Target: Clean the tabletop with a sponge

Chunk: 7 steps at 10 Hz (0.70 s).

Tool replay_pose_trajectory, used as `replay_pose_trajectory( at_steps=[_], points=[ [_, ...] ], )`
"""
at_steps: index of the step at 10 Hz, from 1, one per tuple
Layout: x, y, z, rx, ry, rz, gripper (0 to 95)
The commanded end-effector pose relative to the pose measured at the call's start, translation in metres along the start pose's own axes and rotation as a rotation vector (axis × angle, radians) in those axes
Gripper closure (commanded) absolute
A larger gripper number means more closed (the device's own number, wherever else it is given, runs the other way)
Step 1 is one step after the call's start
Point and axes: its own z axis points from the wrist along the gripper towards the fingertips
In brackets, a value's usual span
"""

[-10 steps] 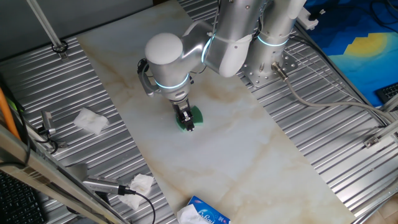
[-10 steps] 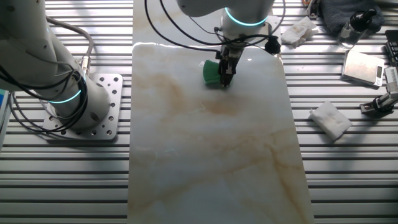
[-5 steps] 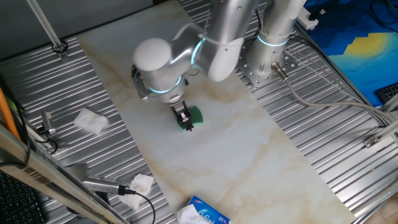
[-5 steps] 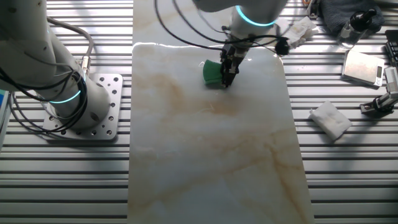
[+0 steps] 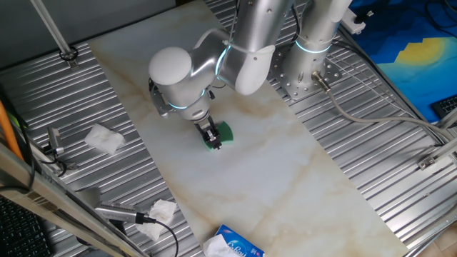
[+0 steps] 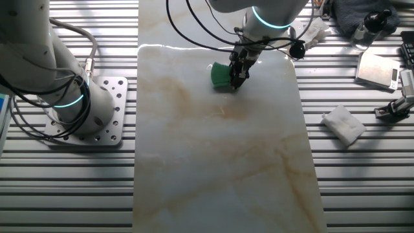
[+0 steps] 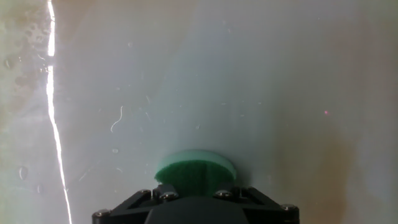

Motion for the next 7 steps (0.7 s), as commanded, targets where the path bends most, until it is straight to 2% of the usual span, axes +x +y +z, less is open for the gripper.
replay_pose_trajectory(
  at_steps=[1, 2, 7],
  points=[
    [-0.0008, 0.0001, 0.0004, 0.003, -0.006, -0.007, 38.0],
    [-0.0008, 0.0001, 0.0004, 0.008, -0.011, -0.008, 57.0],
    [-0.0008, 0.0001, 0.0004, 0.012, -0.040, -0.029, 57.0]
  ],
)
